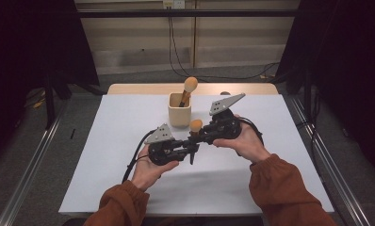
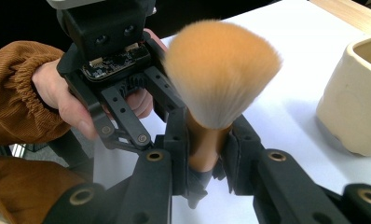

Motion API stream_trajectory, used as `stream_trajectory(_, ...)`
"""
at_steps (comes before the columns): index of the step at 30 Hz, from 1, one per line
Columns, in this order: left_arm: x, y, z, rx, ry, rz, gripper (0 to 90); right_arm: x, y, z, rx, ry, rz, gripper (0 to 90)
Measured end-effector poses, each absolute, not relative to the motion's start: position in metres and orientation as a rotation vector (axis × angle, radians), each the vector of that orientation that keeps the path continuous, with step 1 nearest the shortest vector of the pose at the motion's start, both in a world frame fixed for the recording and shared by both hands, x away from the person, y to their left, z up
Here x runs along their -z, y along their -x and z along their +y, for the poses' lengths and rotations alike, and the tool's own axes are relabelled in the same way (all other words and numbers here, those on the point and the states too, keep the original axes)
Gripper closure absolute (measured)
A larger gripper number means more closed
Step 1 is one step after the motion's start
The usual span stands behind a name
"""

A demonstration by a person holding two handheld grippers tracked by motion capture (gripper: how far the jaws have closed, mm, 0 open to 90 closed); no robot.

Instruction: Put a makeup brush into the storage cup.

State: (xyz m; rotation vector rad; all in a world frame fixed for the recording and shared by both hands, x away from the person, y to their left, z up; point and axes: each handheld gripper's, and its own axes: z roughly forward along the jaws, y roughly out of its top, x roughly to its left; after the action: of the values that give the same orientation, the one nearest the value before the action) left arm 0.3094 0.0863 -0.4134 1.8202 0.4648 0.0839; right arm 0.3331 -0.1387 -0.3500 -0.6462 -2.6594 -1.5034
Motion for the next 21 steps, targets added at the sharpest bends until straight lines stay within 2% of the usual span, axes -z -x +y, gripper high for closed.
stream_trajectory(14,0.4106,-0.3097,0.0893,-0.096,-1.835,0.453,74.4,0.3515,-0.3319,-0.1373,1.557,0.644,-2.646,72.1)
stream_trajectory(21,0.4109,-0.3117,0.0908,-0.104,-1.833,0.468,74.4,0.3539,-0.3319,-0.1400,1.604,0.693,-2.627,54.9)
